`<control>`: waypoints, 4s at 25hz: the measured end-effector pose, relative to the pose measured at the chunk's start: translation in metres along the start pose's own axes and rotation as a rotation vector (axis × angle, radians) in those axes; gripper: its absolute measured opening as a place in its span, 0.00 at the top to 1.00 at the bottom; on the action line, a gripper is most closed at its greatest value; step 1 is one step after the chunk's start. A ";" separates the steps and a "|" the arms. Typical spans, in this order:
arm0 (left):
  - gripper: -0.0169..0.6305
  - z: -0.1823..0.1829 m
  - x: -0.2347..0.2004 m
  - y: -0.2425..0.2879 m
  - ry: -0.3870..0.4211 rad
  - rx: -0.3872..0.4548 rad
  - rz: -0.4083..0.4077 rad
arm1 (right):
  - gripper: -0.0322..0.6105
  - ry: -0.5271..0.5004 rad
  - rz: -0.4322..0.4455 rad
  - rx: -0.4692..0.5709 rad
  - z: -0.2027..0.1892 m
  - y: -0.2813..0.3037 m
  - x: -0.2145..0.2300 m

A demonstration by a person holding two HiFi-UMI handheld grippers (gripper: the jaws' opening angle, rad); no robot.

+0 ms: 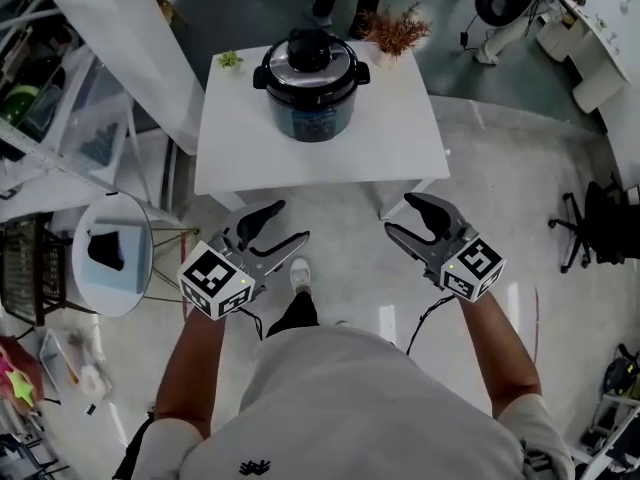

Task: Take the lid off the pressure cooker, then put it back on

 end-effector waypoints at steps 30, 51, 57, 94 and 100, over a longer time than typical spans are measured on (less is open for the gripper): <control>0.57 0.063 -0.270 0.108 0.061 -0.024 -0.040 | 0.54 -0.068 0.011 0.001 0.082 0.207 0.197; 0.51 0.080 -0.349 0.206 0.114 -0.158 -0.041 | 0.48 -0.146 0.308 -0.109 0.097 0.318 0.296; 0.50 0.077 -0.358 0.221 0.122 -0.189 -0.107 | 0.48 -0.169 0.371 -0.134 0.100 0.333 0.299; 0.54 0.091 -0.361 0.235 0.192 -0.233 -0.194 | 0.52 -0.222 0.510 -0.207 0.115 0.344 0.295; 0.54 0.103 -0.352 0.227 0.210 -0.204 -0.198 | 0.52 -0.252 0.495 -0.189 0.129 0.333 0.286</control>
Point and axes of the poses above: the fingertips, and each gripper's own axes: y forward along the fingers, x to its right, z out of its top, the point moved 10 cm from there along -y, backward along the fingers, and after that the axes turned 2 degrees about x, right-handed, at the moved point
